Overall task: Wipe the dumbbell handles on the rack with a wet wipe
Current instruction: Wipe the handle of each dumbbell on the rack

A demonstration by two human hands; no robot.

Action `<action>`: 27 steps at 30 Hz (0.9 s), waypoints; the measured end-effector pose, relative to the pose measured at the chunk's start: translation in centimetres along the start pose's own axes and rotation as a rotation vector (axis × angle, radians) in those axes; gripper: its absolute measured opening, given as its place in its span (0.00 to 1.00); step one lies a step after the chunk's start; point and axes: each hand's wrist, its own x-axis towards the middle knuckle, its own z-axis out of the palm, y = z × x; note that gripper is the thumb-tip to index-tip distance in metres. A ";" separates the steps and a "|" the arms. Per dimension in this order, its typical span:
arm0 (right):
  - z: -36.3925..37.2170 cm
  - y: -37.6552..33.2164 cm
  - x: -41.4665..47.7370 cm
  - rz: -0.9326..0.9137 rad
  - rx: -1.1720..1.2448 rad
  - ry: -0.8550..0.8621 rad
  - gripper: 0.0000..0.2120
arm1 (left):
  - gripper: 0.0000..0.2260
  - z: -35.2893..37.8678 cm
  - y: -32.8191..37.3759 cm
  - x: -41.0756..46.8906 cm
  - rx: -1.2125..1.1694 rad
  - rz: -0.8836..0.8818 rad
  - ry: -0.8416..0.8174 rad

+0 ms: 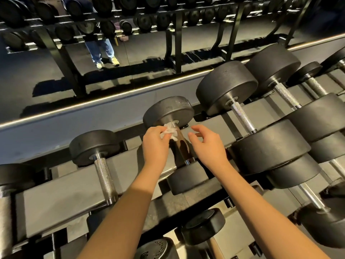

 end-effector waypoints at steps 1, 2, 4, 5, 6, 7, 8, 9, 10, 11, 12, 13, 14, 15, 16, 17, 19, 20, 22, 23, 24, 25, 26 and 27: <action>0.0 -0.1 0.0 0.008 -0.016 0.012 0.19 | 0.08 0.6 -0.1 0.0 -0.001 -0.011 -0.001; -0.1 -0.1 0.1 0.018 -0.030 0.025 0.19 | 0.10 1.1 -0.1 0.0 -0.022 -0.015 -0.001; 0.0 0.0 0.2 0.029 -0.071 0.043 0.19 | 0.11 1.7 0.2 0.1 -0.077 -0.011 0.006; 0.0 -0.1 0.1 0.033 -0.089 0.051 0.19 | 0.11 1.8 0.2 0.2 -0.075 -0.008 0.003; 0.0 -0.1 0.1 0.038 -0.101 0.061 0.19 | 0.10 1.9 0.2 0.2 -0.050 0.003 -0.005; 0.1 -0.2 0.1 0.044 -0.110 0.071 0.19 | 0.10 1.9 0.1 0.2 -0.019 0.011 -0.018; 0.2 -0.1 0.0 0.053 -0.116 0.079 0.19 | 0.10 1.8 -0.1 0.2 0.001 0.018 -0.032; 0.2 -0.2 0.0 0.062 -0.125 0.084 0.18 | 0.09 1.7 -0.3 0.0 0.011 0.015 -0.051; 0.2 -0.1 0.0 0.071 -0.139 0.087 0.18 | 0.09 1.6 -0.5 -0.3 0.015 0.009 -0.079; 0.2 -0.2 0.0 0.077 -0.157 0.090 0.18 | 0.09 1.5 -0.8 -0.7 0.005 0.002 -0.113; 0.2 -0.2 0.1 0.081 -0.178 0.093 0.18 | 0.08 1.3 -1.2 -0.9 -0.020 -0.006 -0.150; 0.2 -0.1 0.0 0.082 -0.199 0.094 0.18 | 0.07 1.2 -1.4 -1.2 -0.050 -0.014 -0.182; 0.2 0.0 -0.1 0.082 -0.220 0.091 0.18 | 0.07 0.9 -1.5 -1.2 -0.073 -0.019 -0.196; 0.2 0.0 -0.3 0.085 -0.239 0.081 0.18 | 0.06 0.7 -1.4 -1.1 -0.087 -0.025 -0.190; 0.2 0.2 -0.4 0.094 -0.252 0.067 0.18 | 0.06 0.6 -1.2 -0.8 -0.097 -0.033 -0.167; 0.2 0.3 -0.6 0.105 -0.255 0.052 0.19 | 0.06 0.6 -1.0 -0.5 -0.107 -0.044 -0.134; 0.0 0.6 -0.9 0.130 -0.225 0.032 0.20 | 0.07 0.9 -0.5 0.1 -0.129 -0.066 -0.082; 0.0 0.6 -0.9 0.141 -0.193 0.027 0.20 | 0.08 1.2 -0.4 0.1 -0.134 -0.075 -0.070; -0.1 0.7 -0.8 0.152 -0.139 0.022 0.20 | 0.08 1.6 -0.4 -0.1 -0.130 -0.083 -0.077; -0.1 0.7 -0.8 0.154 -0.121 0.019 0.20 | 0.08 1.6 -0.5 -0.3 -0.129 -0.083 -0.093; 0.0 0.8 -0.7 0.156 -0.106 0.015 0.20 | 0.07 1.6 -0.6 -0.6 -0.134 -0.085 -0.116; 0.0 0.8 -0.7 0.160 -0.091 0.011 0.21 | 0.07 1.5 -0.8 -0.9 -0.151 -0.094 -0.148; 0.0 0.9 -0.6 0.167 -0.078 0.008 0.21 | 0.06 1.3 -0.9 -1.2 -0.176 -0.107 -0.184; 0.1 1.0 -0.6 0.175 -0.069 0.006 0.22 | 0.05 1.1 -1.1 -1.5 -0.201 -0.118 -0.222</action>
